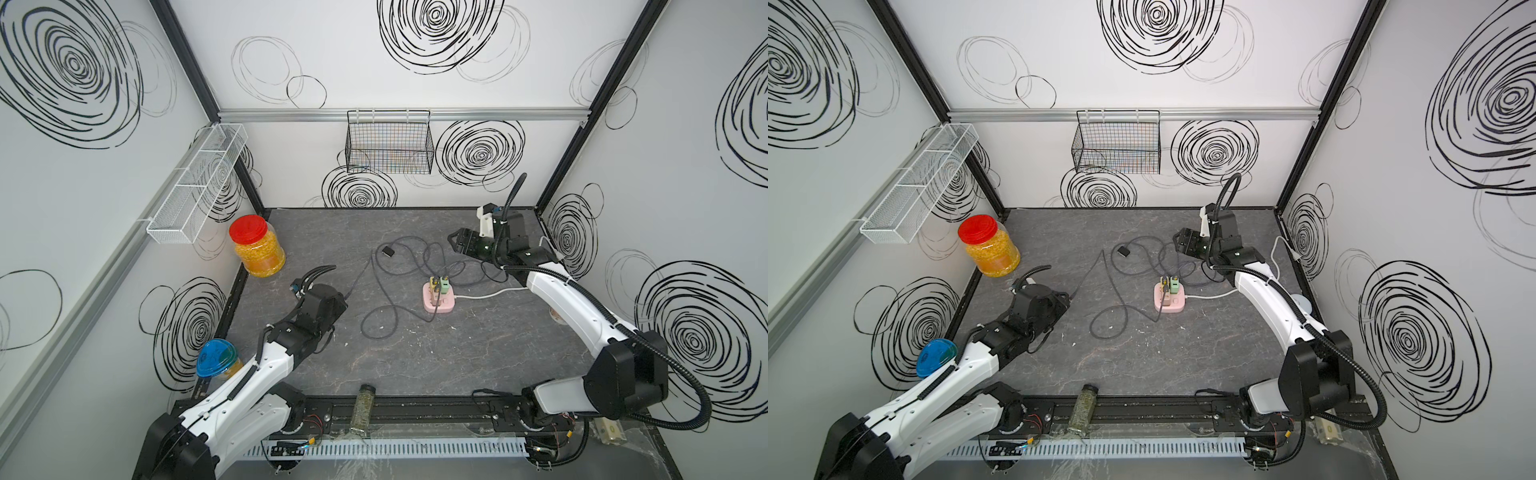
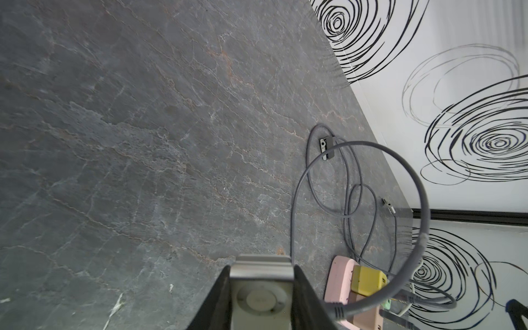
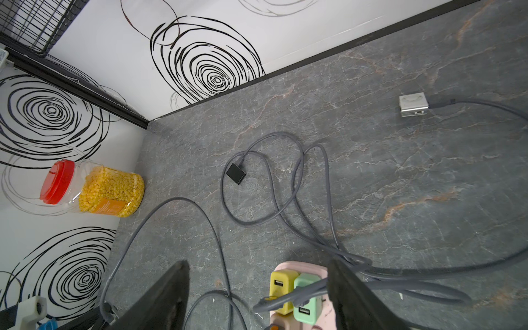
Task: Charge mp3
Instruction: Place the MP3 player at the center of the board.
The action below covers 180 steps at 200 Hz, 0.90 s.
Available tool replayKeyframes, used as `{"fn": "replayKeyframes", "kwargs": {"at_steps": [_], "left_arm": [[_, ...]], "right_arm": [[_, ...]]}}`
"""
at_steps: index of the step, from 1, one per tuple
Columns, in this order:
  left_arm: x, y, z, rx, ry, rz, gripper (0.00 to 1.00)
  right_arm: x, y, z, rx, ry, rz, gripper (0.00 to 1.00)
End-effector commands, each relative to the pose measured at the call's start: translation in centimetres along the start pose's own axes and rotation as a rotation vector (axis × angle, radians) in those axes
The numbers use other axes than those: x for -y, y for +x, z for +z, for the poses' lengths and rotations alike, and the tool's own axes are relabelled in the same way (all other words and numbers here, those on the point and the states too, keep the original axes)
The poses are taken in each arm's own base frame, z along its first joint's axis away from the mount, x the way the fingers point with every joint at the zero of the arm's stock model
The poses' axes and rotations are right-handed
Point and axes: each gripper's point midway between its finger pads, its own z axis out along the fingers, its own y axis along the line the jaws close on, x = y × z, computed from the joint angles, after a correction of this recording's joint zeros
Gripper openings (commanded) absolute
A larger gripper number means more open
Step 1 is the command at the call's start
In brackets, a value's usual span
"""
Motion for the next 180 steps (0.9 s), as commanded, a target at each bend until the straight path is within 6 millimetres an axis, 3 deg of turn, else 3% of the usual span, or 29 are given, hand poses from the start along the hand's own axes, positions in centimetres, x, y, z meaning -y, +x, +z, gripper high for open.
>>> {"fn": "replayKeyframes", "kwargs": {"at_steps": [1,20,51,126,180], "left_arm": [[1.9,0.6,0.7,-0.030,0.048,-0.007,0.35],[1.6,1.0,1.6,-0.047,0.004,0.037,0.35],[1.0,-0.8,2.7,-0.003,-0.064,0.084,0.36],[-2.7,-9.2,5.3,0.144,-0.200,0.015,0.35],[-3.7,-9.8,9.4,0.121,-0.277,0.011,0.35]], "right_arm": [[-0.1,0.1,0.0,-0.007,-0.010,-0.016,0.79],[0.1,0.3,0.1,-0.014,-0.007,-0.016,0.79],[0.1,0.3,0.0,-0.018,-0.011,-0.019,0.79],[0.3,0.4,0.8,-0.037,-0.012,-0.018,0.79],[0.7,0.4,1.7,-0.052,-0.001,-0.022,0.79]]}}
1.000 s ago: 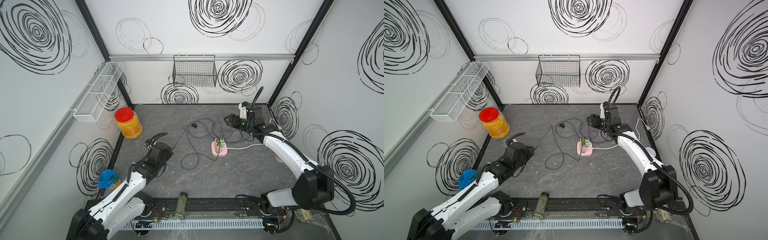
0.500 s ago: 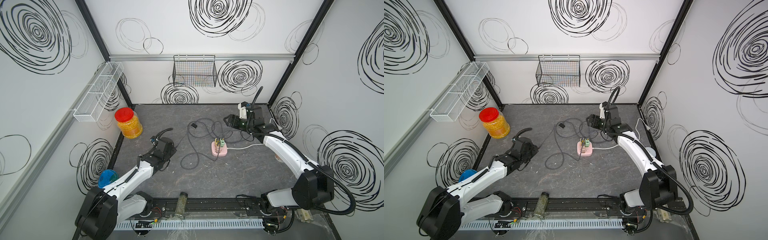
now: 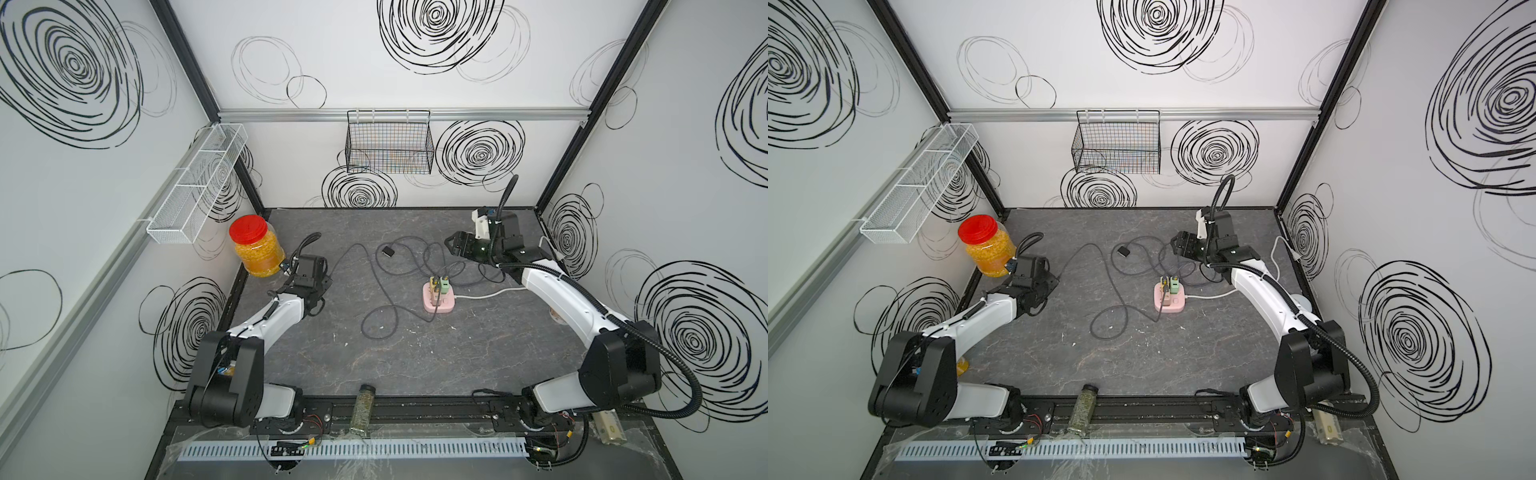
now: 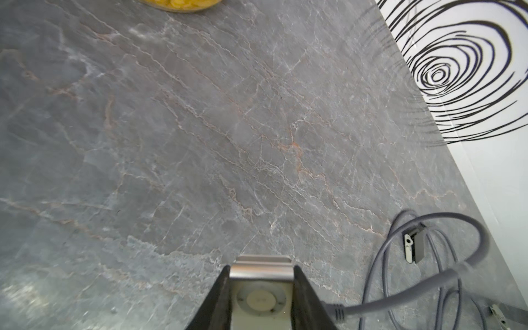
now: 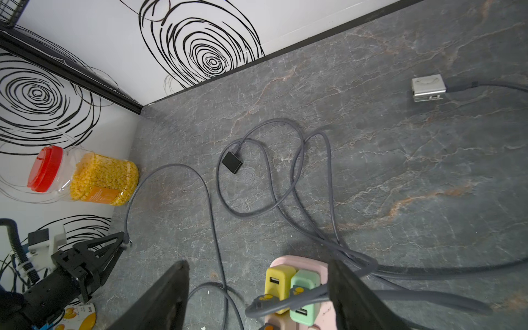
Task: Charge mp3
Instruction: Place the MP3 player at the center of the board.
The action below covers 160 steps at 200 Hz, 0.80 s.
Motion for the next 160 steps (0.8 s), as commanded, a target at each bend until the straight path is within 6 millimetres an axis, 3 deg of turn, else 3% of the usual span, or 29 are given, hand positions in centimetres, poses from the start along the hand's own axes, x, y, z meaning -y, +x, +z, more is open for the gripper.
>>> {"fn": "replayKeyframes", "kwargs": {"at_steps": [1,44,92,160], "left_arm": [[1.3,-1.2,1.2,0.034,0.020,-0.003,0.35],[-0.2,-1.8,3.1,0.058,-0.048,-0.026,0.38],[0.3,-3.6,5.0,0.064,-0.112,-0.039,0.42],[1.4,-4.3,4.8,0.076,-0.108,-0.028,0.43]], "right_arm": [[-0.2,-0.9,-0.1,0.009,-0.005,-0.018,0.79],[0.6,-1.0,0.4,0.004,0.004,-0.021,0.80],[1.3,-0.6,1.4,-0.028,-0.003,-0.001,0.79],[2.9,-0.4,1.6,-0.044,0.011,0.024,0.79]]}}
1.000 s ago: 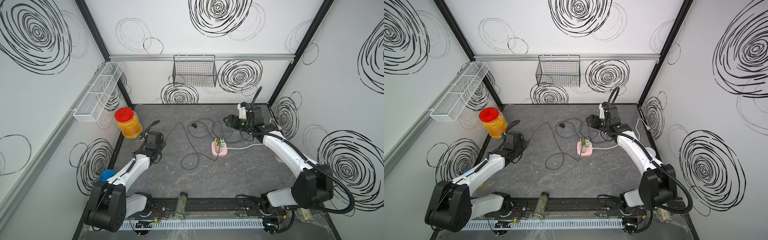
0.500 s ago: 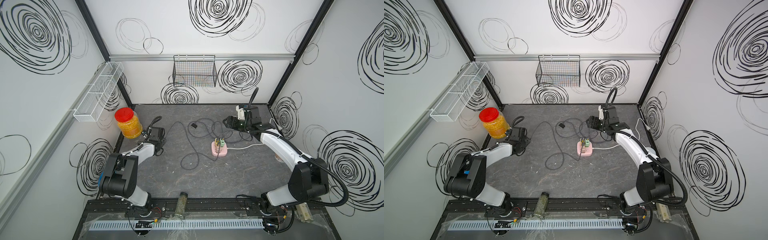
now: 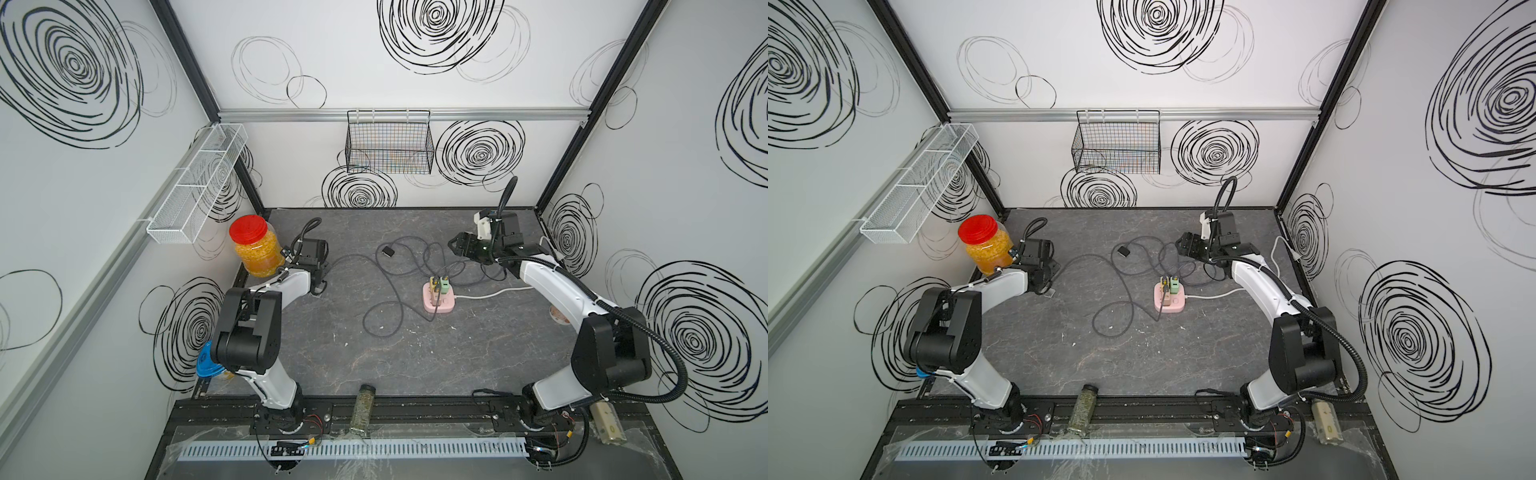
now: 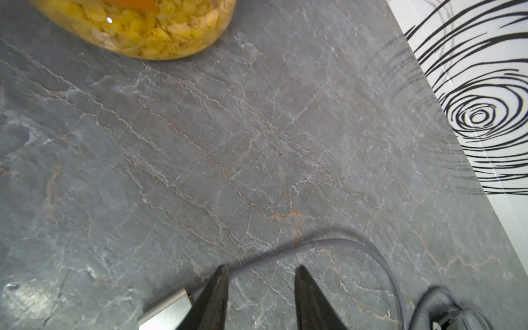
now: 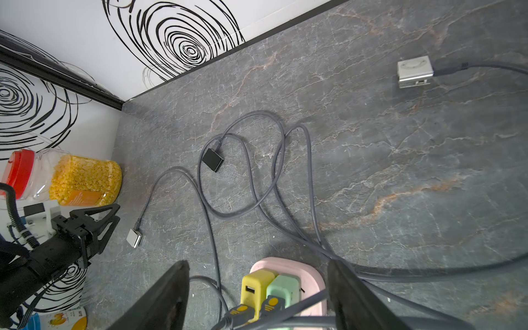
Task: Charge mp3
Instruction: Place the MP3 player at the center of the board.
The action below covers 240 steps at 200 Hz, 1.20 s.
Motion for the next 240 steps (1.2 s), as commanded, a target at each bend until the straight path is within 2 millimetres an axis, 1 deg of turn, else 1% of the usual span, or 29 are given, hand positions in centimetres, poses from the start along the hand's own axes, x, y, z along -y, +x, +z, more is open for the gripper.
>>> {"fn": "replayKeyframes", "kwargs": {"at_steps": [1,25,52,68,89,104,112,126,137,144,146,147,148,149,151,168,180,190,205,217,223,233,240], "left_arm": [[0.3,-0.9,-0.3,0.025,-0.011,0.005,0.43],[0.6,-0.6,-0.9,0.007,-0.009,0.061,0.44],[0.5,-0.5,-2.3,0.016,-0.032,0.146,0.47],[0.6,-0.6,-3.5,0.035,-0.029,0.188,0.48],[1.3,-1.5,-5.5,0.103,-0.005,0.265,0.49],[2.4,-2.2,-7.1,0.156,0.030,0.329,0.50],[3.3,-2.6,-8.2,0.182,0.068,0.360,0.51],[5.4,-2.8,-9.9,0.211,0.163,0.429,0.53],[7.1,-2.6,-11.6,0.239,0.238,0.498,0.58],[8.0,-2.6,-12.8,0.269,0.263,0.539,0.70],[8.2,-2.7,-13.2,0.279,0.269,0.549,0.77],[8.3,-2.7,-13.3,0.284,0.271,0.554,0.88],[8.5,-2.7,-13.5,0.290,0.274,0.559,0.94],[8.6,-2.8,-13.8,0.295,0.279,0.561,0.98],[8.7,-2.8,-14.1,0.303,0.284,0.563,1.00],[10.3,-3.1,-17.0,0.388,0.329,0.655,0.99],[11.1,-3.4,-18.8,0.440,0.370,0.686,0.99],[11.4,-3.9,-20.0,0.482,0.403,0.694,0.99],[11.6,-4.4,-21.3,0.534,0.465,0.702,0.99],[11.5,-4.4,-22.5,0.596,0.523,0.730,0.99],[11.5,-4.3,-23.3,0.643,0.568,0.740,0.99],[11.1,-3.9,-24.6,0.715,0.637,0.749,0.99],[10.5,-3.8,-25.3,0.764,0.667,0.748,0.99]], "right_arm": [[-0.1,-0.6,-0.1,0.000,-0.014,-0.008,0.79],[-0.3,-0.6,-0.2,-0.006,-0.027,-0.011,0.79],[-0.4,-0.2,-0.4,-0.021,-0.029,-0.020,0.78],[-0.1,-0.1,-0.7,-0.016,-0.007,-0.026,0.78],[0.4,-0.3,-1.3,0.001,0.029,-0.046,0.79],[0.7,-0.3,-1.6,0.009,0.052,-0.056,0.79],[0.7,-0.3,-1.8,0.010,0.056,-0.059,0.79],[1.0,-0.4,-1.9,0.016,0.068,-0.068,0.79],[1.4,-0.4,-2.0,0.023,0.091,-0.070,0.80],[1.5,-0.5,-2.1,0.027,0.104,-0.072,0.80],[1.6,-0.5,-2.2,0.028,0.108,-0.073,0.80],[1.6,-0.5,-2.2,0.028,0.110,-0.074,0.80],[1.7,-0.5,-2.2,0.029,0.112,-0.074,0.80],[1.7,-0.5,-2.3,0.030,0.113,-0.074,0.80],[1.7,-0.6,-2.3,0.032,0.116,-0.076,0.80],[1.8,-1.0,-2.9,0.052,0.136,-0.100,0.83],[2.0,-1.5,-3.4,0.080,0.155,-0.120,0.89],[2.4,-1.9,-3.9,0.107,0.181,-0.135,0.92],[3.4,-2.7,-4.6,0.162,0.234,-0.146,0.94],[4.3,-3.1,-5.1,0.202,0.265,-0.155,0.95],[4.7,-3.4,-5.4,0.222,0.272,-0.163,0.96],[5.4,-3.7,-5.9,0.254,0.286,-0.174,0.96],[6.1,-4.0,-6.3,0.281,0.300,-0.175,0.96]]}}
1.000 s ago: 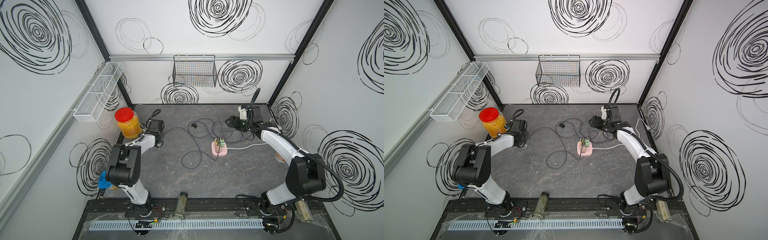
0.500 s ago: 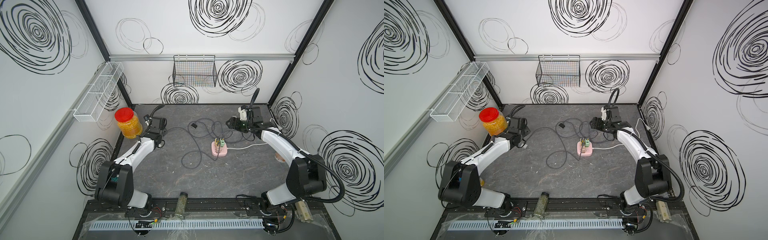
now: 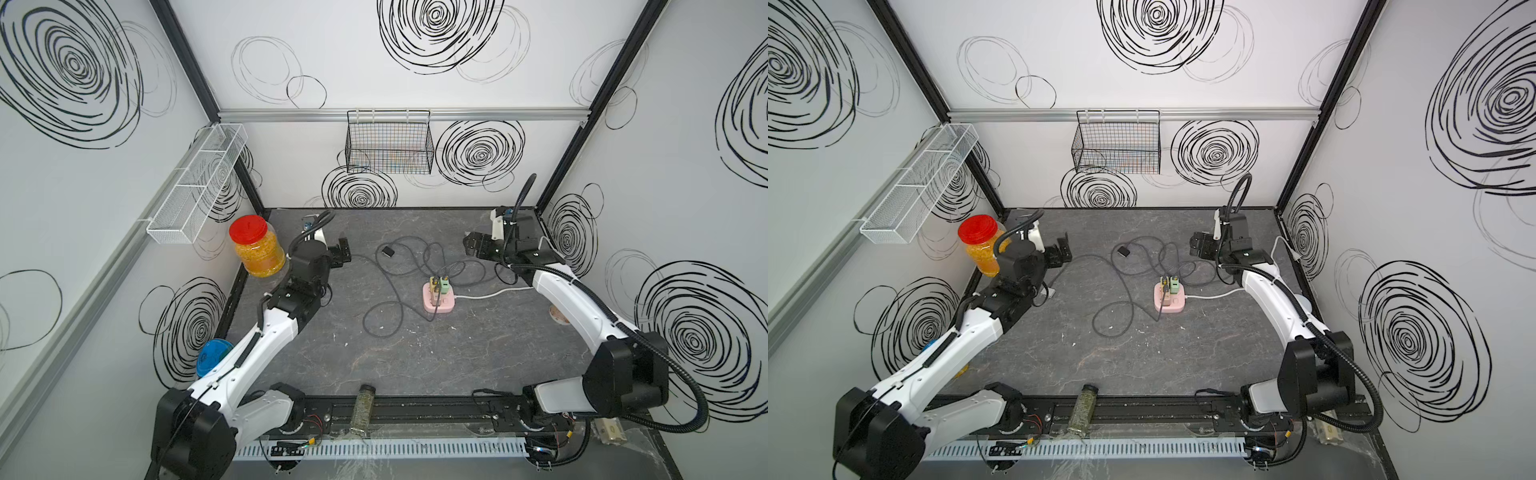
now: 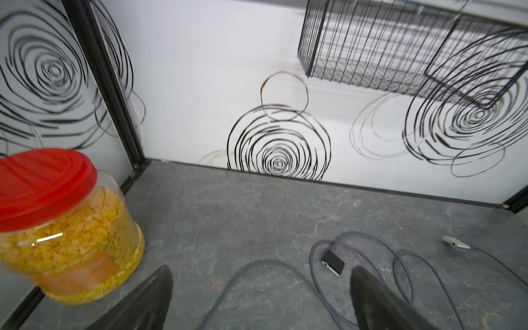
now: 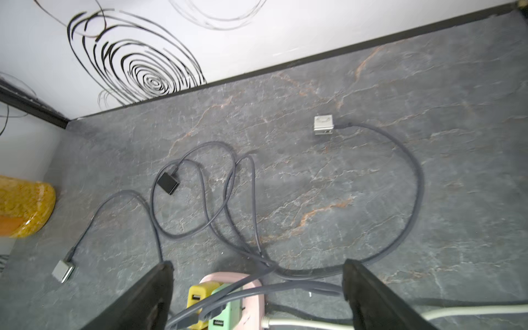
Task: Charge mp3
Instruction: Place the MP3 player at the center of the board, then reset both arms
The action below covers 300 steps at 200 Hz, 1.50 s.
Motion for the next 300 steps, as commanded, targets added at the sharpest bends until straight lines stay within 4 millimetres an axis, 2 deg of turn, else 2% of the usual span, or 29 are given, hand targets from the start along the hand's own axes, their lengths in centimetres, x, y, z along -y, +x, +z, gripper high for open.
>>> {"fn": "replayKeyframes", "kwargs": {"at_steps": [1,9,28,54,91,106,121,138,179,240,263,300], "left_arm": [[0.8,-3.1,-2.5,0.257,0.092,0.084,0.99],[0.4,-3.5,-3.6,0.323,0.089,0.078,0.99],[-1.8,-2.3,-4.4,0.343,0.011,0.076,0.99],[-5.0,1.2,-4.0,0.261,-0.106,0.076,0.99],[-9.7,6.1,-4.3,0.200,-0.238,-0.014,0.99],[-10.4,7.3,-4.4,0.190,-0.261,-0.018,0.99],[-10.3,8.0,-4.0,0.167,-0.251,0.000,0.99],[-10.2,8.8,-3.4,0.136,-0.253,0.022,0.99],[-10.3,10.3,-2.4,0.107,-0.255,0.057,0.99],[-10.8,10.9,-1.0,0.127,-0.247,0.067,0.99],[-11.6,11.2,0.0,0.135,-0.247,0.026,0.99],[-11.1,11.7,1.3,0.135,-0.211,0.053,0.99]], "right_arm": [[2.8,-1.5,-0.9,0.114,0.087,-0.034,0.96],[3.7,-1.7,-1.1,0.145,0.101,-0.027,0.96],[6.1,-1.8,-1.4,0.216,0.113,0.011,0.96],[9.5,-0.9,-1.6,0.276,0.132,0.073,0.96],[13.2,2.0,-0.8,0.285,0.226,0.085,0.97],[14.2,3.0,-0.5,0.291,0.272,0.073,0.96],[15.2,3.7,-0.4,0.318,0.314,0.075,0.96],[15.5,4.3,-0.4,0.351,0.321,0.054,0.96],[15.6,4.2,-1.8,0.446,0.342,0.004,0.97],[16.3,6.3,-0.4,0.411,0.357,-0.009,0.96],[15.5,7.0,-0.2,0.430,0.329,-0.043,0.96],[14.5,7.7,0.2,0.441,0.319,-0.101,0.97]]}}
